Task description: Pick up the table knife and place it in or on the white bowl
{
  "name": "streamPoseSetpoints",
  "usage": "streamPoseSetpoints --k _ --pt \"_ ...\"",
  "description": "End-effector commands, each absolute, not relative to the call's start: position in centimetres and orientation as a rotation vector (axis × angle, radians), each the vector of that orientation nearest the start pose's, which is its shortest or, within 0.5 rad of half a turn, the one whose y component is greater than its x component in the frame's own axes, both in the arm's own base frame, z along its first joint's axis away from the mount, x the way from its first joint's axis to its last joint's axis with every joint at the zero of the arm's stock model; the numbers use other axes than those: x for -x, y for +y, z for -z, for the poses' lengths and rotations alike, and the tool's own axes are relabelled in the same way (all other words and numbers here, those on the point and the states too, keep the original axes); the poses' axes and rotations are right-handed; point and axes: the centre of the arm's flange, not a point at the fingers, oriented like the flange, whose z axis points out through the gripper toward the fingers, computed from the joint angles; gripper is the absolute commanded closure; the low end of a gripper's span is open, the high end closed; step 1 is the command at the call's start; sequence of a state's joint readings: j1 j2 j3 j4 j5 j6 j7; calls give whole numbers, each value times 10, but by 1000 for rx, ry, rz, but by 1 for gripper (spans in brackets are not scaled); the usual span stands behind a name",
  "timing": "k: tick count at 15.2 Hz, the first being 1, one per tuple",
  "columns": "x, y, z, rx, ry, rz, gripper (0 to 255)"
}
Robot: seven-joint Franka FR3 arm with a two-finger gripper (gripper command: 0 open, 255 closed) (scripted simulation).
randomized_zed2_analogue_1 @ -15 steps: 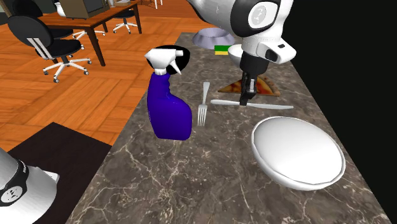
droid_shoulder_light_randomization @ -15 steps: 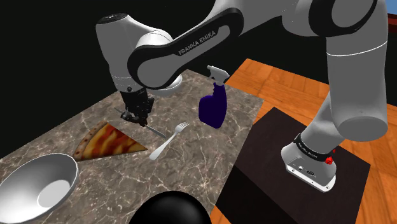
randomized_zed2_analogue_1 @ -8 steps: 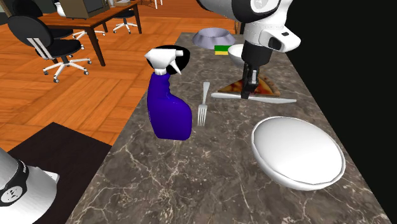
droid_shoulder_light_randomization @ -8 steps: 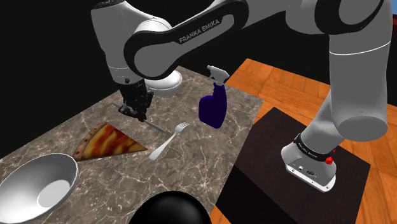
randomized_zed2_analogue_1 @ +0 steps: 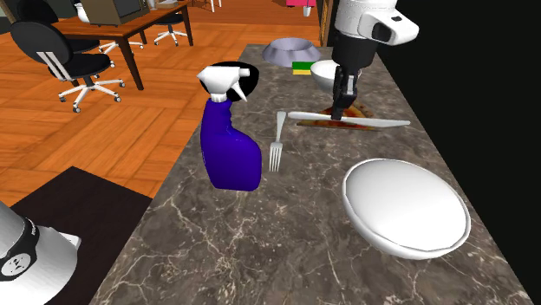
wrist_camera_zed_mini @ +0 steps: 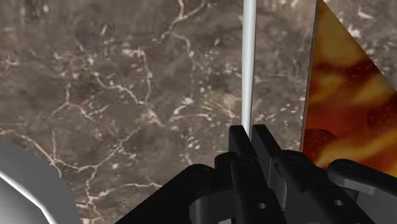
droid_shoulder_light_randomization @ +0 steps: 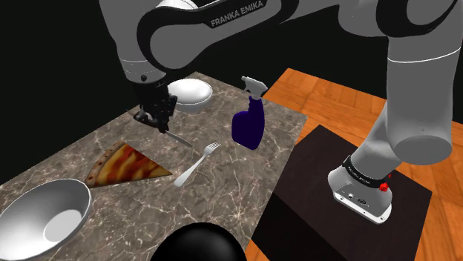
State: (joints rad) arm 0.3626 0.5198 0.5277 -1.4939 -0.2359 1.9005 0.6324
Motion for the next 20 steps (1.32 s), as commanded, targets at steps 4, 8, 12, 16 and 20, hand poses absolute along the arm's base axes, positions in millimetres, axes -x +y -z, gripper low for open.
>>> streamPoseSetpoints --k 4,8,12,16,20 --pt "-487 482 -425 3113 -449 -82 255" --pt "-487 482 -446 3113 -449 -82 255" --pt "-487 482 -467 3113 -449 -82 255" --pt "-487 482 -488 3113 -449 -82 255" --pt "-487 482 -509 3113 -449 -82 255"
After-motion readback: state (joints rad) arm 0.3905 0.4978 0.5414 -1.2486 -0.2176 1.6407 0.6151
